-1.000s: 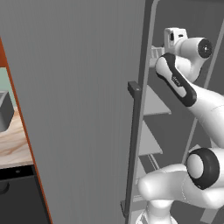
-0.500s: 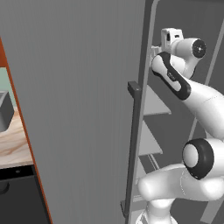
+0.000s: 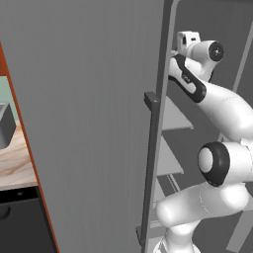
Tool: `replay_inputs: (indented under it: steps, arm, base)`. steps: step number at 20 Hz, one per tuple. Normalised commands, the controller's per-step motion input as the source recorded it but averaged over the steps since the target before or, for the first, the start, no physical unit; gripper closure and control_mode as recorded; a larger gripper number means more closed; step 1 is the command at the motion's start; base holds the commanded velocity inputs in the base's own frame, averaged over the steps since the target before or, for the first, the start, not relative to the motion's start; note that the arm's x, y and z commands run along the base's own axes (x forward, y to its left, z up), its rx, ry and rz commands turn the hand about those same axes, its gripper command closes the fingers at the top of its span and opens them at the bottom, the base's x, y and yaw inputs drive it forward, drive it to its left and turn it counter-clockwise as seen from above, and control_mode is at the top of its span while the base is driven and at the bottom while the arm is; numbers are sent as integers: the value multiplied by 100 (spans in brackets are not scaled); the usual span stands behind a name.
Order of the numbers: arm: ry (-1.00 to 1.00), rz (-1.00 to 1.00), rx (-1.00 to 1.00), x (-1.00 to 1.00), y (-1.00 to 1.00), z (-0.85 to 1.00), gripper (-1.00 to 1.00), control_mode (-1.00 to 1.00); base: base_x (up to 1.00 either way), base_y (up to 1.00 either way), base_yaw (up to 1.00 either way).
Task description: The ice cube tray has been filled with water. Take the tray and place it in the freezer to make ice. Close the freezer door after placing the tray.
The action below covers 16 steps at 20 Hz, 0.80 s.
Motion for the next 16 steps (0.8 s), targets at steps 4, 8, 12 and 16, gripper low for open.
replay_inputs:
  steps: [4, 8, 12, 16]
  arm:
    - [3, 0, 0, 49, 0, -33, 100, -100]
    - [4, 0, 0, 44, 0, -25, 100, -100]
    - [2, 1, 0, 32, 0, -10, 100, -100]
    - [2, 2, 0, 32, 0, -2, -100, -100]
  base:
    - [0, 0, 0]
    - [0, 0, 0]
    - [0, 0, 0]
    - [0, 0, 0]
